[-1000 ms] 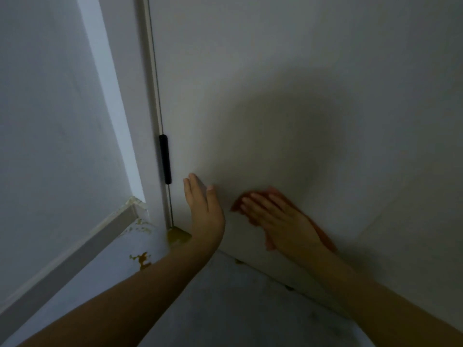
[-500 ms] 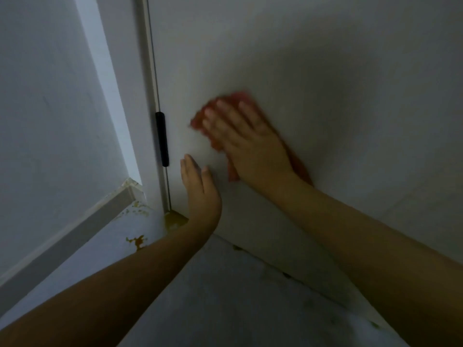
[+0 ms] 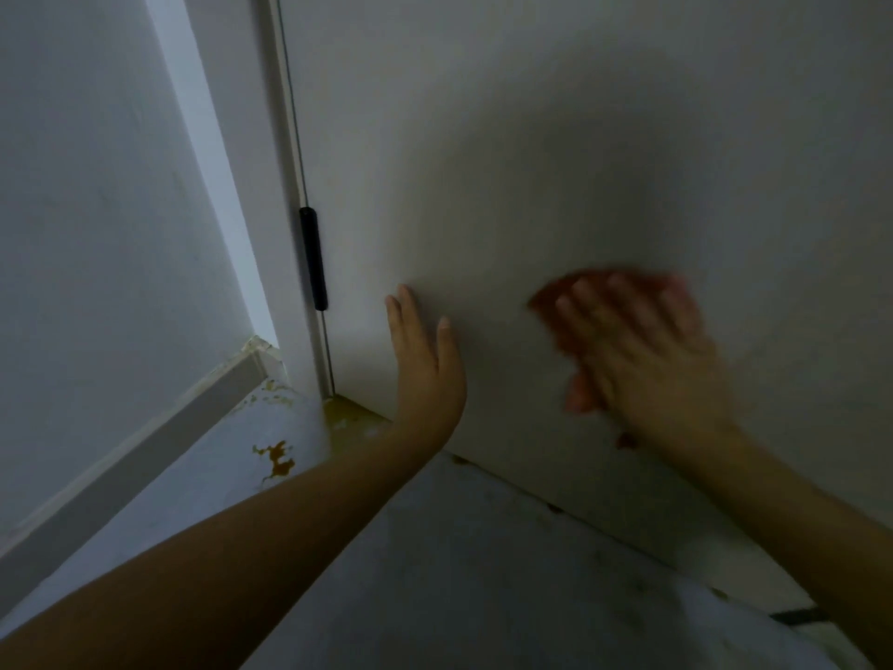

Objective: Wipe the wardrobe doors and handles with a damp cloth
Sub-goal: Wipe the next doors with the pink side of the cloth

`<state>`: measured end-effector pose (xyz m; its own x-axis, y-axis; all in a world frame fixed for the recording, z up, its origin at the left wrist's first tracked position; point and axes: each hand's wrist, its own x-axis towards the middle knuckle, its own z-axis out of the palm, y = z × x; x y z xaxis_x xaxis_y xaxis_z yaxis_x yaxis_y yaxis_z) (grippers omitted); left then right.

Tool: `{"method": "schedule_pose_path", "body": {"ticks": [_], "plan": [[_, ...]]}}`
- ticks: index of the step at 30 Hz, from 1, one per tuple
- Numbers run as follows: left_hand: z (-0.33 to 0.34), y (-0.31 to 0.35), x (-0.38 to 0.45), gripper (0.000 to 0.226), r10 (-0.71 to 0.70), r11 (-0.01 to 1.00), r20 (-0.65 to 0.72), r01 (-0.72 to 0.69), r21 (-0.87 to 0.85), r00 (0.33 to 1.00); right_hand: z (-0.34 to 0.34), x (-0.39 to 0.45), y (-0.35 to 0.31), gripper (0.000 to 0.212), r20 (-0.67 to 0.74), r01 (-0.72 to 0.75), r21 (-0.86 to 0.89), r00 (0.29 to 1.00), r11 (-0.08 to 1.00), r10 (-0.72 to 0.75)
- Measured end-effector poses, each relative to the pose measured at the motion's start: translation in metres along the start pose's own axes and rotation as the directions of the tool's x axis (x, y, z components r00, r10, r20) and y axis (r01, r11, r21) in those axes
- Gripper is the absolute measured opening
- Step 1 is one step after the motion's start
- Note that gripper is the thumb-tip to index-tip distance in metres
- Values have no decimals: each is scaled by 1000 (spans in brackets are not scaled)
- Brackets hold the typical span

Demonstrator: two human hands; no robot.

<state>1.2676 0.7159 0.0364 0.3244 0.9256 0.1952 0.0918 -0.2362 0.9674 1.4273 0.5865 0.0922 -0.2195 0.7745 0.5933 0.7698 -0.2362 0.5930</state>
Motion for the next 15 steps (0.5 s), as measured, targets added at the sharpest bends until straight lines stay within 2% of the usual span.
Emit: {"method": "schedule_pose_path", "body": {"ticks": [3,5,8,10,12,14,15], "plan": [[15,11,-8,61,37,999,15,-37,11,999,-25,10,33,52,-142,-245,7,959,969,244],[25,15,-12,64,56,998,17,-56,10,998,-25,18,43,54,-179,-295,-44,942,954,283],[35,14,-15,66,40,999,-7,-40,8,999,-6,6,33,48,-138,-140,-70,982,988,130],[36,13,-15,66,57,998,-15,-56,19,998,10,-29,18,48,34,83,-115,996,990,-80],[37,14,-14,66,52,998,-15,-52,24,999,19,-63,8,52,239,291,-129,937,948,-255],[38,19,-17,66,48,998,-2,-48,36,999,19,-79,13,49,262,317,-122,924,941,-277],[38,22,-20,68,71,996,7,-71,47,997,15,-80,18,49,219,261,-104,947,960,-234]]}}
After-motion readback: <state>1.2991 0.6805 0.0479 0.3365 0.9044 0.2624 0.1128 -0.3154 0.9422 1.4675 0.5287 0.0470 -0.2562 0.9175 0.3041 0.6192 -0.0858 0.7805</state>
